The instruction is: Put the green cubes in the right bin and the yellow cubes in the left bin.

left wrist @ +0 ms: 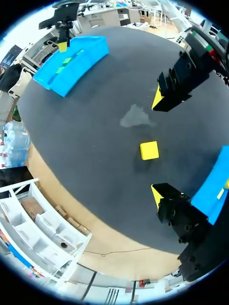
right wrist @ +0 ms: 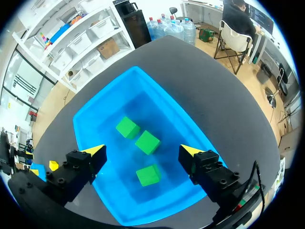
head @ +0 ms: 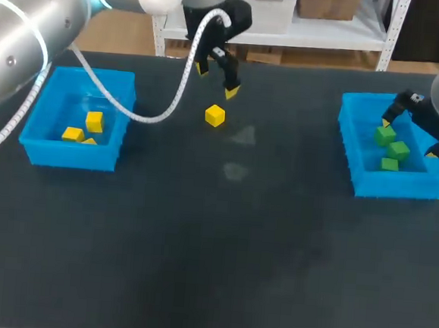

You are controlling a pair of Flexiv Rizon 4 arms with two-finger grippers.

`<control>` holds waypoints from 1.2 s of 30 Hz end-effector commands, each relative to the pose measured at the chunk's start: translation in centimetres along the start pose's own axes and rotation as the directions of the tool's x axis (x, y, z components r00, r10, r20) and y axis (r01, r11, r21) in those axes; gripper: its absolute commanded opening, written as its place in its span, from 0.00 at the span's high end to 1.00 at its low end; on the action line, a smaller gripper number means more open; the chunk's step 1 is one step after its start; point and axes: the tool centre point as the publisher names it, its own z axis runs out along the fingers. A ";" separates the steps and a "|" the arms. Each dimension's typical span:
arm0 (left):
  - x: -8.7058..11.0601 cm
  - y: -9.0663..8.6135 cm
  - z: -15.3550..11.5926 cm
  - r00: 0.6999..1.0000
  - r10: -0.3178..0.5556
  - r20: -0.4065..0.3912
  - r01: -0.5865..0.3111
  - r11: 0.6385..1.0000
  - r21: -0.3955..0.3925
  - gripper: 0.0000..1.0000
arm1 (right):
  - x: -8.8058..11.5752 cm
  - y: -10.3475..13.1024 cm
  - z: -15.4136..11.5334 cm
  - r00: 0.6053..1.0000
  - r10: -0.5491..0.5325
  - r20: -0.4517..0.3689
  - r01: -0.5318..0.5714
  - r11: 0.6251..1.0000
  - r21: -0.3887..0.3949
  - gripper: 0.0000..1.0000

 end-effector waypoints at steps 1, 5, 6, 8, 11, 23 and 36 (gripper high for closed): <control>0.1 -0.3 2.1 1.000 -0.013 -0.001 0.013 1.000 0.002 0.00 | 0.2 -0.2 0.0 1.000 0.002 0.010 -0.002 1.000 -0.003 0.00; 0.0 -0.3 4.2 0.999 -0.047 -0.023 0.047 0.999 0.011 0.00 | 0.2 -0.2 0.0 1.000 0.002 0.010 -0.002 1.000 -0.003 0.00; 0.0 -0.3 4.7 0.998 -0.057 -0.028 0.058 0.998 0.012 0.00 | 0.2 -0.2 0.0 1.000 0.002 0.010 -0.002 1.000 -0.003 0.00; -0.1 -0.3 5.5 0.997 -0.069 -0.034 0.070 0.998 0.010 0.00 | 0.2 -0.2 0.0 1.000 0.002 0.010 -0.002 1.000 -0.003 0.00; -0.6 -0.2 6.5 0.996 -0.085 -0.029 0.085 0.996 -0.009 0.00 | 0.2 -0.2 0.0 1.000 0.002 0.010 -0.002 1.000 -0.003 0.00; -1.0 0.9 8.4 0.994 -0.096 -0.052 0.090 0.990 -0.106 0.47 | 0.2 -0.2 0.0 1.000 0.002 0.010 -0.002 1.000 -0.003 0.00; 1.1 1.6 7.3 0.995 -0.019 -0.099 0.001 0.983 -0.183 1.00 | 0.2 -0.2 0.0 1.000 0.002 0.010 -0.002 1.000 -0.003 0.00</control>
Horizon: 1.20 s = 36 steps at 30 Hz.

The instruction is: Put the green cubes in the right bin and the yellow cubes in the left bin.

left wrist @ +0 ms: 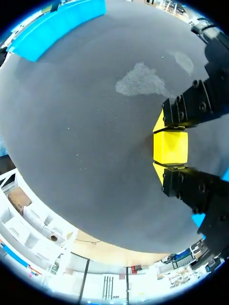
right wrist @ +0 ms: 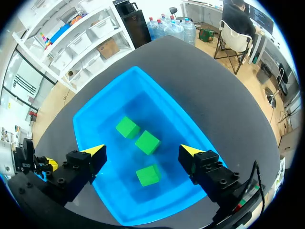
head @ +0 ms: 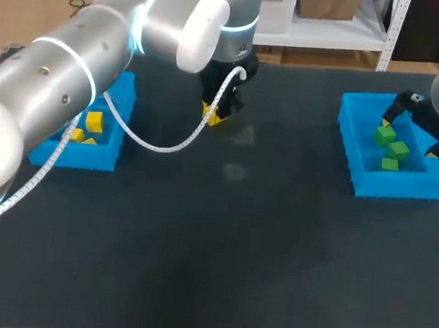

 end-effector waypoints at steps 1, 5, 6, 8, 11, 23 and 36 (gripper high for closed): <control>0.7 0.5 -2.0 0.999 -0.002 0.043 0.002 1.000 -0.001 1.00 | 0.2 -0.2 0.0 1.000 0.002 0.010 -0.002 1.000 -0.003 0.00; 1.9 2.0 -5.3 0.991 -0.044 0.129 0.044 0.999 0.001 1.00 | 0.2 -0.2 0.0 1.000 0.002 0.010 -0.002 1.000 -0.003 0.00; 2.2 2.5 -6.0 0.987 -0.059 0.148 0.060 0.998 -0.002 1.00 | 0.2 -0.2 0.0 1.000 0.002 0.010 -0.002 1.000 -0.003 0.00; 3.1 3.9 -7.5 0.978 -0.099 0.181 0.101 0.995 -0.002 1.00 | 0.2 -0.2 0.0 1.000 0.002 0.010 -0.002 1.000 -0.003 0.00; 4.6 6.2 -9.2 0.963 -0.161 0.216 0.167 0.986 -0.010 1.00 | 0.2 -0.2 0.0 1.000 0.002 0.010 -0.002 1.000 -0.003 0.00; 14.5 12.4 -12.2 0.905 -0.362 0.225 0.380 0.924 -0.040 1.00 | 0.2 -0.2 0.0 1.000 0.002 0.010 -0.002 1.000 -0.003 0.00; 23.6 13.0 -9.0 0.862 -0.501 0.081 0.503 0.864 -0.007 1.00 | 0.2 -0.2 0.0 1.000 0.002 0.010 -0.002 1.000 -0.003 0.00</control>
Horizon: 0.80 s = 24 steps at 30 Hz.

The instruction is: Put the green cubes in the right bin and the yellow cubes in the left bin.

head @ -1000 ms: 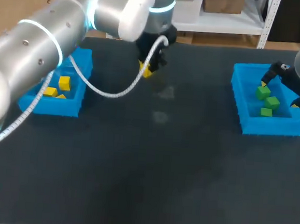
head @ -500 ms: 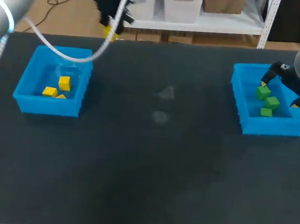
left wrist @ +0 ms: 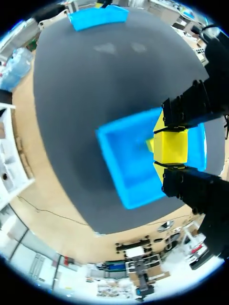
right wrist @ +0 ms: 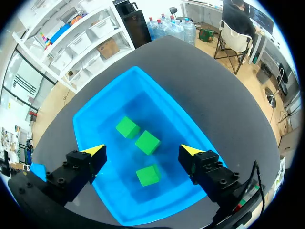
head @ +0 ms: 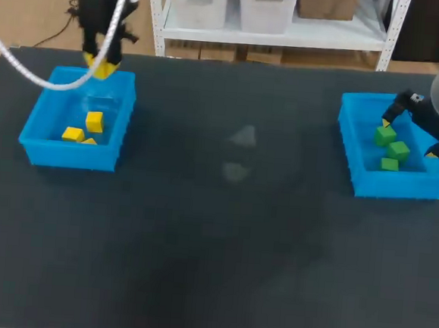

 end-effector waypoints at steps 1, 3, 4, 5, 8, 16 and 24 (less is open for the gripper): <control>4.8 1.5 1.9 0.970 -0.033 0.240 0.028 0.999 0.023 1.00 | 0.2 -0.2 0.0 1.000 0.002 0.010 -0.002 1.000 -0.003 0.00; 5.4 1.9 2.7 0.976 -0.045 0.215 0.038 0.999 0.033 1.00 | 0.2 -0.2 0.0 1.000 0.002 0.010 -0.002 1.000 -0.003 0.00; 5.7 1.9 3.0 0.978 -0.046 0.205 0.041 0.999 0.029 1.00 | 0.2 -0.2 0.0 1.000 0.002 0.010 -0.002 1.000 -0.003 0.00; 5.9 1.9 3.3 0.980 -0.045 0.195 0.039 0.999 0.032 1.00 | 0.2 -0.2 0.0 1.000 0.002 0.010 -0.002 1.000 -0.003 0.00; 6.2 1.5 3.8 0.987 -0.025 0.159 0.017 0.998 0.053 1.00 | 0.2 -0.2 0.0 1.000 0.002 0.010 -0.002 1.000 -0.003 0.00; 5.5 1.1 3.3 0.983 -0.031 0.183 0.023 0.999 0.049 0.00 | 0.2 -0.2 0.0 1.000 0.002 0.010 -0.002 1.000 -0.003 0.00; 5.5 1.1 3.3 0.983 -0.031 0.183 0.023 0.999 0.049 0.00 | 0.2 -0.2 0.0 1.000 0.002 0.010 -0.002 1.000 -0.003 0.00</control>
